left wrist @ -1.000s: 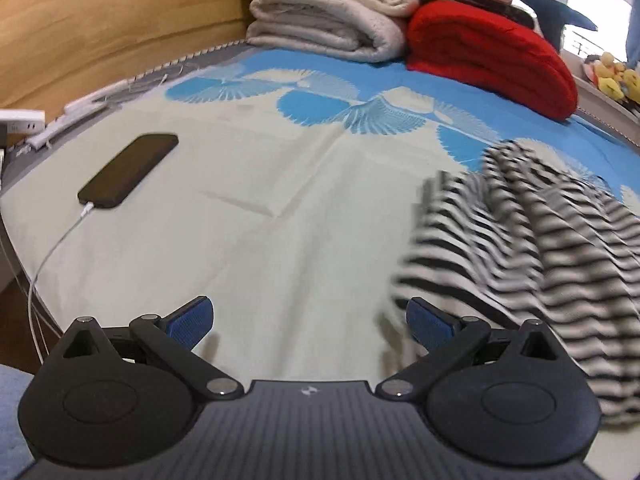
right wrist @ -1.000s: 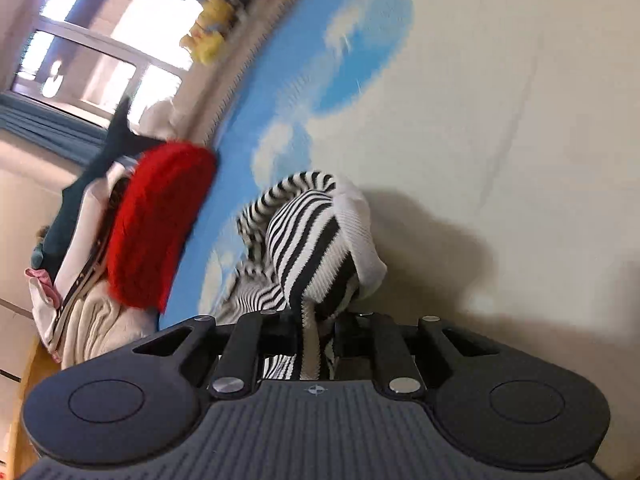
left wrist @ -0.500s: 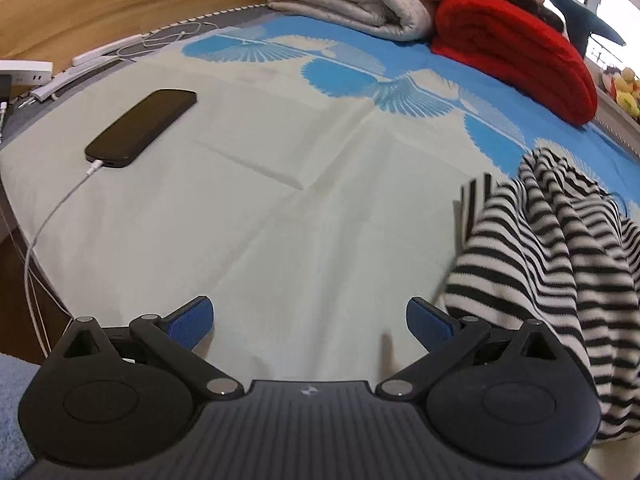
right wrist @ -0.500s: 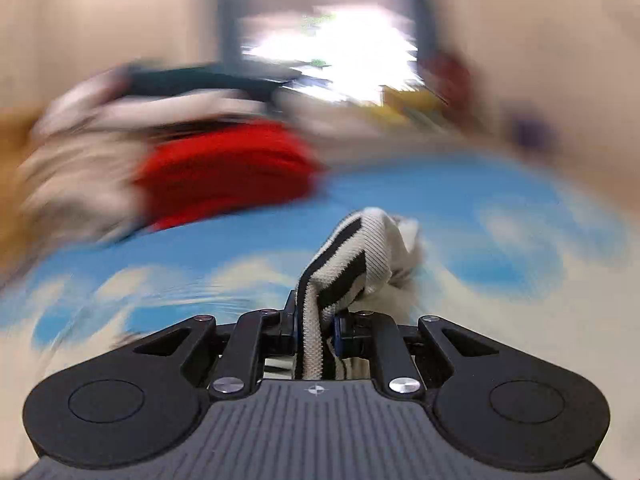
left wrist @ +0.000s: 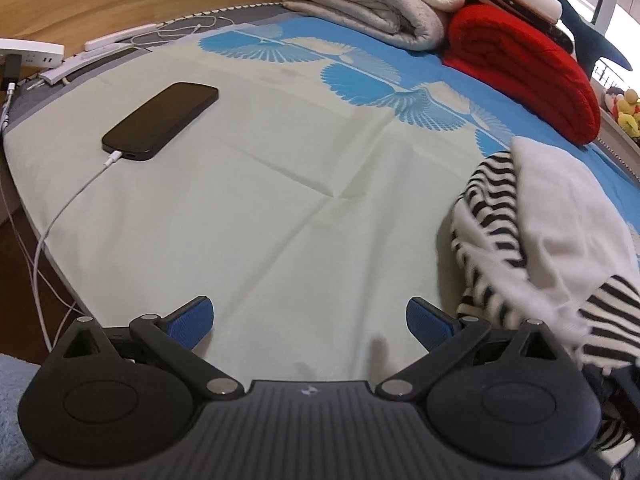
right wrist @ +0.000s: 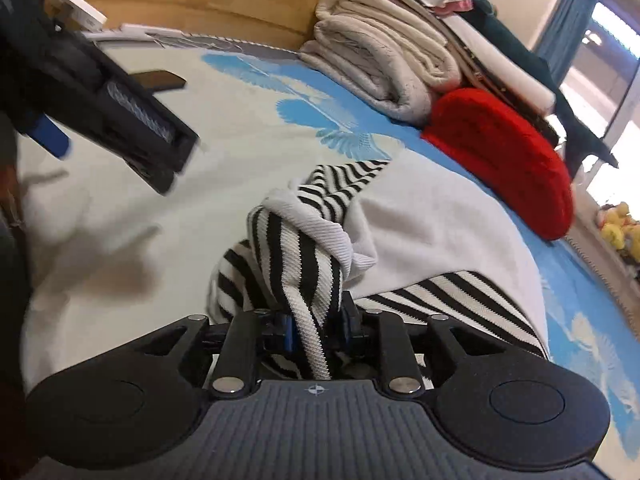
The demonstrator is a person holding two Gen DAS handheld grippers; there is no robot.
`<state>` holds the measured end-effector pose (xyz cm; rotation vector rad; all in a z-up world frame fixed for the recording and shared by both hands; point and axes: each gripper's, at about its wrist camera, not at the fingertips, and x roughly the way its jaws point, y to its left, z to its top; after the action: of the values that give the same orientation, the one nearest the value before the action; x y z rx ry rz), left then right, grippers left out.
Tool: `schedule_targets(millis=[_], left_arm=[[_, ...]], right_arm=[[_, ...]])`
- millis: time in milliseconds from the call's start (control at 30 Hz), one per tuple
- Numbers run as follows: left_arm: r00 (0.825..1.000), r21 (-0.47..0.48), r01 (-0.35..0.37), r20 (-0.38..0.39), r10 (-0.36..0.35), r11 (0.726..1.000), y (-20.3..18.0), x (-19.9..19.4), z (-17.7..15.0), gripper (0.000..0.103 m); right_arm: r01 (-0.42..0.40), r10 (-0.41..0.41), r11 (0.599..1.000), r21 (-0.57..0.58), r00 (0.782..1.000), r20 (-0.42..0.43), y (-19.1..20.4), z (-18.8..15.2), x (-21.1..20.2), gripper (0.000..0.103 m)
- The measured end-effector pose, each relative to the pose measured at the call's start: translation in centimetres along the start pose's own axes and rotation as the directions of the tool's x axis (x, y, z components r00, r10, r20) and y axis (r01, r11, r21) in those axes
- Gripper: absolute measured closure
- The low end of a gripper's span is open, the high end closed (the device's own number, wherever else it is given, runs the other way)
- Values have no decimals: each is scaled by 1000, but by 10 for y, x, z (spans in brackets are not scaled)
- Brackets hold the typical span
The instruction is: Fold small clothes
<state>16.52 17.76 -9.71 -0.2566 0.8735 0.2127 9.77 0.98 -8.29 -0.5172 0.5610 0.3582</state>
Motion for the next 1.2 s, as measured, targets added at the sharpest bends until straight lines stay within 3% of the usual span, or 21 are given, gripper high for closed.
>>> schedule_targets(millis=[67,100,167,233,300,367,433,467,533,567,600,667,733,800,867,967,1033,1067,1133,1200], left_arm=[[1000,-11,24,5,-24,1000,-2,-2,0,0],[999,-17,46,9,-46,999,-3,-4,0,0],[993,-26,121,14,-121,992,-5,-11,1,0],[983,-15,182,29,-182,983,-9,-22,3,0],[973,7,227,41,-227,974,-19,-32,5,0],[959,42,281,35,-283,959,-39,-37,8,0],[948,103,318,-13,-318,943,-67,-31,7,0],[943,136,331,-63,-326,934,-83,-23,6,0],[952,179,295,-144,-272,939,-101,1,-1,0],[970,183,213,-158,-185,960,-102,17,-6,0],[976,148,176,-157,-152,973,-94,26,-9,0],[961,-4,233,-151,-231,973,-65,32,-9,0],[961,-33,228,-150,-231,973,-55,26,-5,0],[958,-86,225,-160,-236,971,-46,22,-2,0],[960,-110,216,-157,-231,970,-37,16,0,0],[965,-125,187,-163,-206,974,-36,9,-1,0],[965,-152,177,-165,-202,972,-37,5,-4,0],[963,-165,182,-168,-210,969,-34,0,-8,0],[952,-195,216,-177,-250,957,-37,-8,-14,0],[936,-231,262,-174,-305,937,-42,-16,-17,0]], right_arm=[[-95,95,996,1,995,9,1,-5,-13,55],[-166,166,986,25,986,7,-3,-4,-18,34],[-278,273,954,116,960,55,-18,-6,-42,41],[-293,268,930,223,954,135,-42,-4,-76,47],[-187,135,931,313,974,181,-74,-5,-101,48],[-30,-23,936,349,989,148,-103,-12,-113,59],[56,-96,930,363,991,93,-120,-22,-108,70],[77,-109,924,376,992,65,-125,-27,-101,70],[53,-54,923,380,999,-8,-119,-41,-82,73],[18,-1,923,385,999,-42,-107,-52,-72,73],[-4,29,928,372,998,-61,-95,-60,-68,73],[12,6,968,250,997,-73,-59,-75,-64,71],[18,-7,986,164,998,-63,-45,-78,-68,68],[-16,28,981,192,998,-58,-54,-74,-73,68],[-72,86,952,298,996,-33,-80,-66,-89,69],[-50,38,926,375,999,39,-115,-52,-107,70],[-18,8,929,370,1000,30,-126,-52,-99,68],[-31,38,933,358,999,-12,-125,-56,-87,68],[-76,114,945,318,988,-103,-114,-70,-62,65],[-79,102,970,231,991,-88,-106,-72,-64,64]])
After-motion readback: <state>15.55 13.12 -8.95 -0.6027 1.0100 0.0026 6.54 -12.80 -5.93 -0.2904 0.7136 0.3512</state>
